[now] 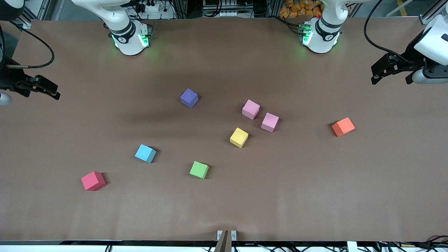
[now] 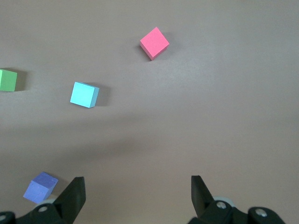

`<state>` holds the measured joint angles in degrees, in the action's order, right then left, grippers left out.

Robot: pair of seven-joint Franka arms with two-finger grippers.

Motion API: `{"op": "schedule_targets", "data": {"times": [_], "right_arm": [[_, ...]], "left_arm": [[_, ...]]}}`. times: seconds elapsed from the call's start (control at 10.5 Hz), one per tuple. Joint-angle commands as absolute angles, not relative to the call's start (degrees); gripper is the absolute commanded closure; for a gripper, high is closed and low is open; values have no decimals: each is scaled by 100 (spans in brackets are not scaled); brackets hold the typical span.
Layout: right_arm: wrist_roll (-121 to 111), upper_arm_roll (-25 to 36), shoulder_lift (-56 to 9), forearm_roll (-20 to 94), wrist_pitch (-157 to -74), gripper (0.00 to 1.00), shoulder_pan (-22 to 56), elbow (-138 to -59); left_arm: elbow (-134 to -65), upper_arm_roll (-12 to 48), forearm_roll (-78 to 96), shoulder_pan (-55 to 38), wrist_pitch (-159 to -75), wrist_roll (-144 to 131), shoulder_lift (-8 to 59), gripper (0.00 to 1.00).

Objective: Arrange blocks into number 1
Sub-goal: 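Grasp the purple block with the right gripper while the left gripper grasps pink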

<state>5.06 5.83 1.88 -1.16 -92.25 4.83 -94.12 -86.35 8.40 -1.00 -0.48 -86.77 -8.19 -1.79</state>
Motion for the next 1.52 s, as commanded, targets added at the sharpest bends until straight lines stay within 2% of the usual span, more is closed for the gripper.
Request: {"op": "schedule_targets", "data": {"times": [0.0, 0.19, 0.38, 0.67, 0.86, 1.14, 1.43], "right_arm": [[536, 519, 220, -202, -9211, 0, 431, -9439], [571, 519, 211, -176, -9141, 0, 422, -9492], [798, 510, 141, -80, -9341, 0, 631, -9929], [2734, 510, 132, 61, -11024, 0, 1946, -11351], [4010, 510, -95, 506, -12124, 0, 2704, -12100], [5648, 510, -859, 1098, -12943, 0, 3592, -12233], [5801, 510, -1685, 1721, -13490, 0, 3893, -12296]], "left_arm": [[-8613, 914, 0, 53, -8578, -694, -185, 0], [-8613, 931, 0, 53, -8587, -703, -115, 0], [-8613, 932, -35, 35, -8587, -825, -18, 0], [-8648, 1037, -44, -402, -8683, -2236, 481, 0], [-8710, 1037, -53, -1077, -8937, -3605, 991, 0], [-9358, 1089, -44, -1643, -9658, -5357, 1169, 0], [-10384, 1116, -44, -2186, -10595, -6737, 1257, 0]]}}
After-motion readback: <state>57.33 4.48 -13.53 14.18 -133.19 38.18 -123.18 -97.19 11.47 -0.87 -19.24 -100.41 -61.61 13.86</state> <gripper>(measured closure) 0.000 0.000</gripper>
